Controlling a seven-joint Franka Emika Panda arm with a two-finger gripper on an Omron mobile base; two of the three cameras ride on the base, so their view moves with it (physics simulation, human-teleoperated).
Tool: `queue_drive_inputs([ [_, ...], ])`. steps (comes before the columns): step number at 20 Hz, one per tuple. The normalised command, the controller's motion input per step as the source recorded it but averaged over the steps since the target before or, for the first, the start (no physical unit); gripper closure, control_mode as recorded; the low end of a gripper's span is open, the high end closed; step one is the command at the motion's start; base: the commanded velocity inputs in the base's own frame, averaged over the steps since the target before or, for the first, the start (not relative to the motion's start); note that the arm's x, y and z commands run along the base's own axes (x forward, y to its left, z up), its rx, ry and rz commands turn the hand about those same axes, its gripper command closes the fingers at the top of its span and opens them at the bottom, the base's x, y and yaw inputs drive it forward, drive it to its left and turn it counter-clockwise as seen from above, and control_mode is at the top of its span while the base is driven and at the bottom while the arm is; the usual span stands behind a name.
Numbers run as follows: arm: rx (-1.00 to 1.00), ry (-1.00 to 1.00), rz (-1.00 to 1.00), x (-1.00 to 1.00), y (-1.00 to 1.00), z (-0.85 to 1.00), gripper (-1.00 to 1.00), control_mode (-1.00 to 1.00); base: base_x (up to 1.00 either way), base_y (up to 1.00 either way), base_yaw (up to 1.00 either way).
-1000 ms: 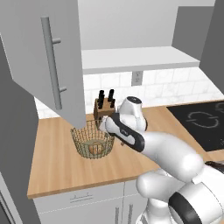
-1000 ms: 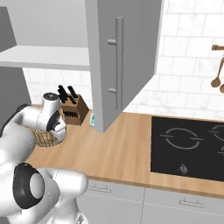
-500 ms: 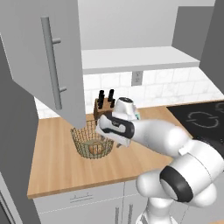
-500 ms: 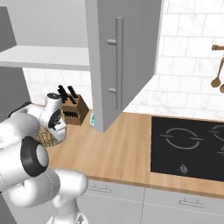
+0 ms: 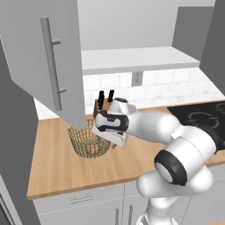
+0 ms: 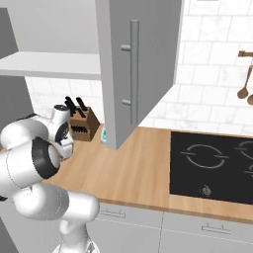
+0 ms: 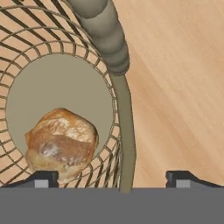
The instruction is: Open the cabinet, pick up the bread from the cabinet and place it in the basket. Then move the basket to the dining counter.
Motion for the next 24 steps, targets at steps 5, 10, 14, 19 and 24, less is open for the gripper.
queue_drive_inputs([
  [5, 0.00, 0.03, 0.00, 0.01, 0.20, -0.20, 1.00, -1.00, 0.00, 0.00, 0.00],
  [10, 0.00, 0.00, 0.00, -0.17, 0.00, -0.03, 1.00, -1.00, 0.00, 0.00, 0.00],
  [14, 0.00, 0.00, 0.00, -0.35, 0.00, -0.03, 1.00, -1.00, 0.00, 0.00, 0.00],
  [19, 0.00, -0.01, -0.05, -0.51, -0.17, 0.13, 1.00, -1.00, 0.00, 0.00, 0.00],
  [24, 0.00, -0.12, -0.14, -0.59, -0.22, 0.53, 1.00, -1.00, 0.00, 0.00, 0.00],
])
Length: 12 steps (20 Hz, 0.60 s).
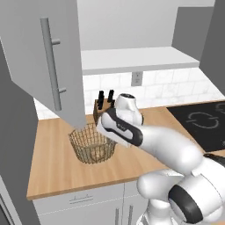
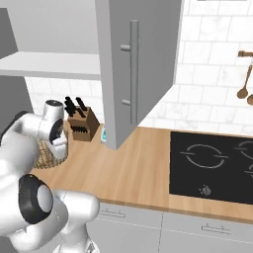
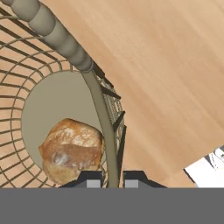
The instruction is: Open the cabinet, pick up the bread from the cabinet and place it in the basket. Then move the basket to the dining counter.
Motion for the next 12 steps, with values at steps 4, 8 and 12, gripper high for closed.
queue_drive_inputs([
  [4, 0.00, -0.07, -0.16, -0.61, -0.39, 0.73, 1.00, -1.00, 0.00, 0.00, 0.00],
  [8, 0.00, -0.04, -0.19, -0.57, -0.49, 0.69, 1.00, -1.00, 0.00, 0.00, 0.00],
  [12, 0.00, -0.01, -0.24, -0.65, -0.57, 0.72, 1.00, -1.00, 0.00, 0.00, 0.00],
])
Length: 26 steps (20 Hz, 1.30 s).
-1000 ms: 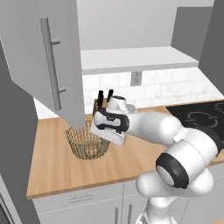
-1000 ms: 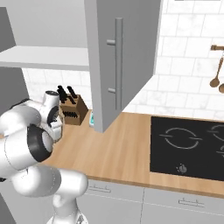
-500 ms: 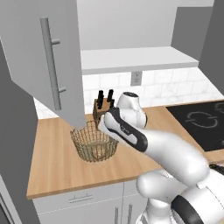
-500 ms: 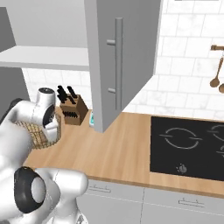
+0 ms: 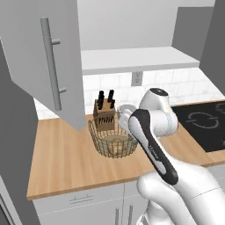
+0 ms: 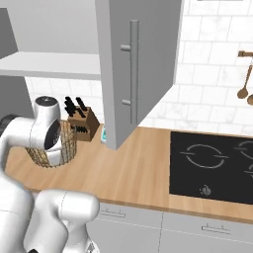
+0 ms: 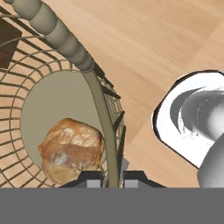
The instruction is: Open the cabinet, pick up the bread from the cabinet and place it in the basket. Then move the basket to the dining counter.
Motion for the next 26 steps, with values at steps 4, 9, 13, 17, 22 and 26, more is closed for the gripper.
queue_drive_inputs([
  [4, -0.04, -0.01, -0.23, -0.88, -0.55, 0.77, 1.00, -1.00, 0.00, 0.00, 0.00],
  [9, -0.07, -0.01, -0.20, -0.84, -0.52, 0.93, 1.00, -1.00, 0.00, 0.00, 0.00],
  [13, -0.03, 0.00, -0.16, -0.60, -0.30, 0.84, 1.00, -1.00, 0.00, 0.00, 0.00],
  [17, 0.00, 0.00, -0.02, -0.18, 0.00, 0.74, 1.00, -1.00, 0.00, 0.00, 0.00],
  [22, 0.00, -0.01, 0.00, -0.28, 0.00, 0.68, 1.00, -1.00, 0.00, 0.00, 0.00],
  [26, 0.00, 0.00, 0.00, -0.12, 0.00, 0.27, 1.00, 1.00, -0.14, 0.00, 0.00],
])
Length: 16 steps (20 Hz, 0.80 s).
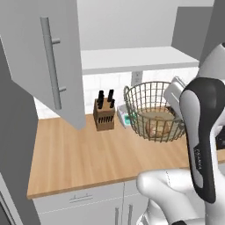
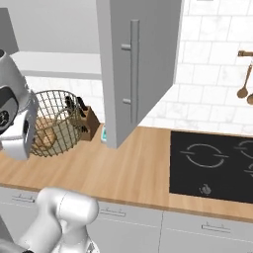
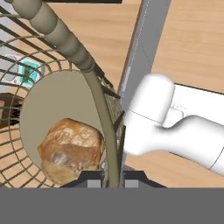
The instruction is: Open the cabinet, pick up the bread from the cabinet and place it in the basket. Then move the basket to the dining counter.
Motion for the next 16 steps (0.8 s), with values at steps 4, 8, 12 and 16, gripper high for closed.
queue_drive_inputs([
  [4, 0.00, 0.00, 0.00, 0.00, 0.00, 0.00, 1.00, 1.00, -1.00, 0.10, 0.00],
  [8, 0.00, 0.00, 0.00, 0.00, 0.00, 0.00, 1.00, 1.00, -1.00, 0.17, 0.00],
  [12, 0.00, 0.00, 0.00, 0.00, 0.00, 0.00, 1.00, 1.00, -1.00, 0.00, -0.23],
  [16, 0.00, 0.00, 0.00, 0.00, 0.00, 0.00, 1.00, 1.00, -0.32, -0.01, -0.90],
])
